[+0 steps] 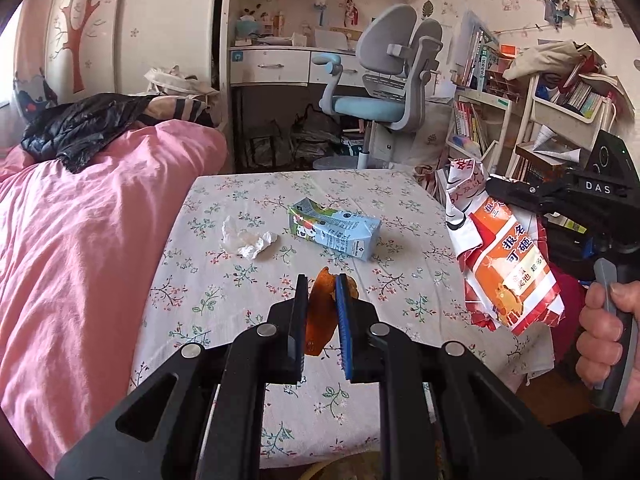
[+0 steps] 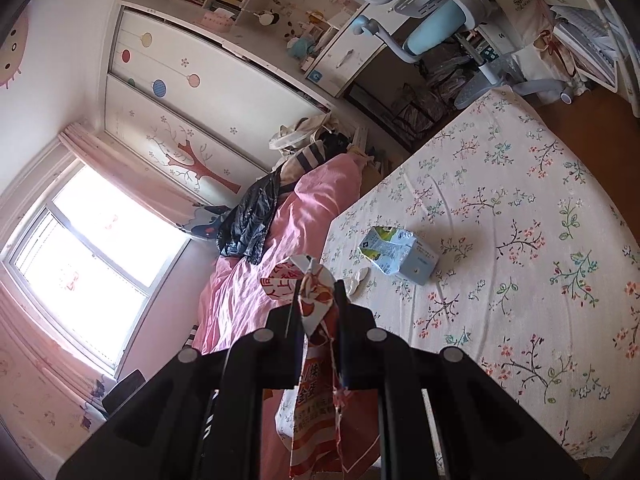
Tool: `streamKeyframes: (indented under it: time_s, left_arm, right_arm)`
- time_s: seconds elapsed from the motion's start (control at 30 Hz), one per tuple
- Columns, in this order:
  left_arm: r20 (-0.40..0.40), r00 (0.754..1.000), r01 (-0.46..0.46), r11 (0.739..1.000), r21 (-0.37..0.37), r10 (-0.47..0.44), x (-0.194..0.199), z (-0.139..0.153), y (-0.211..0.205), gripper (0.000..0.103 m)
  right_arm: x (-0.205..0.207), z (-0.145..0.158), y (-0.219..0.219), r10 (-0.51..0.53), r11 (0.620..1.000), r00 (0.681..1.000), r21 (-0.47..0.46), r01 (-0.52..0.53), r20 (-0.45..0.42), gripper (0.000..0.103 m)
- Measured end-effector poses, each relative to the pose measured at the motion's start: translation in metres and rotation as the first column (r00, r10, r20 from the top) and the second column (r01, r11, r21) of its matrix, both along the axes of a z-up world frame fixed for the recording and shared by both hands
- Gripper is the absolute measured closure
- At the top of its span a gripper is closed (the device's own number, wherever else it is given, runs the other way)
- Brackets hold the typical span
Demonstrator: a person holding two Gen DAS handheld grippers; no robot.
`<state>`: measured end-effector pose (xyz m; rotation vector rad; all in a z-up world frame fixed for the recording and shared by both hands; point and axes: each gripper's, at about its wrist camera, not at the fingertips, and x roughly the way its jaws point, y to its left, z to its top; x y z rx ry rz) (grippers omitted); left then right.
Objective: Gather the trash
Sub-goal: 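Lift the orange peel and snack wrapper and carry both over the yellow bucket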
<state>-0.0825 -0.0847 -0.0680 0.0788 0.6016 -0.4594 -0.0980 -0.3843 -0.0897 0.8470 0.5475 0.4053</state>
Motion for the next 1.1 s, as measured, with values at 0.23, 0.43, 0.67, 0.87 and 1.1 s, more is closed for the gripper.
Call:
streamKeyframes:
  time_s: [0.23, 0.43, 0.67, 0.87, 1.1]
  left_arm:
    - [0.001, 1.000, 0.001, 1.000, -0.001, -0.001, -0.011, 0.000, 0.002, 0.090]
    - [0.002, 1.000, 0.003, 1.000, 0.003, -0.003, -0.024, -0.003, 0.004, 0.090]
    - [-0.008, 1.000, 0.002, 1.000, 0.006, -0.002, -0.045, -0.009, 0.006, 0.090]
    - [-0.016, 1.000, 0.002, 1.000, 0.008, -0.002, -0.055, -0.012, 0.007, 0.090]
    - [-0.029, 1.000, 0.007, 1.000, 0.017, -0.007, -0.060, -0.016, 0.006, 0.090]
  right_arm:
    - [-0.016, -0.003, 0.002, 0.004, 1.000, 1.000, 0.017, -0.003, -0.001, 0.089]
    - [-0.025, -0.007, 0.005, 0.007, 1.000, 1.000, 0.022, -0.007, -0.006, 0.089]
    - [-0.036, -0.011, 0.009, 0.017, 0.999, 1.000, 0.030, -0.017, -0.013, 0.089]
    - [-0.042, -0.016, 0.014, 0.031, 0.999, 0.999, 0.040, -0.030, -0.016, 0.089]
    - [-0.049, -0.020, 0.019, 0.052, 0.998, 0.998, 0.044, -0.051, -0.019, 0.089]
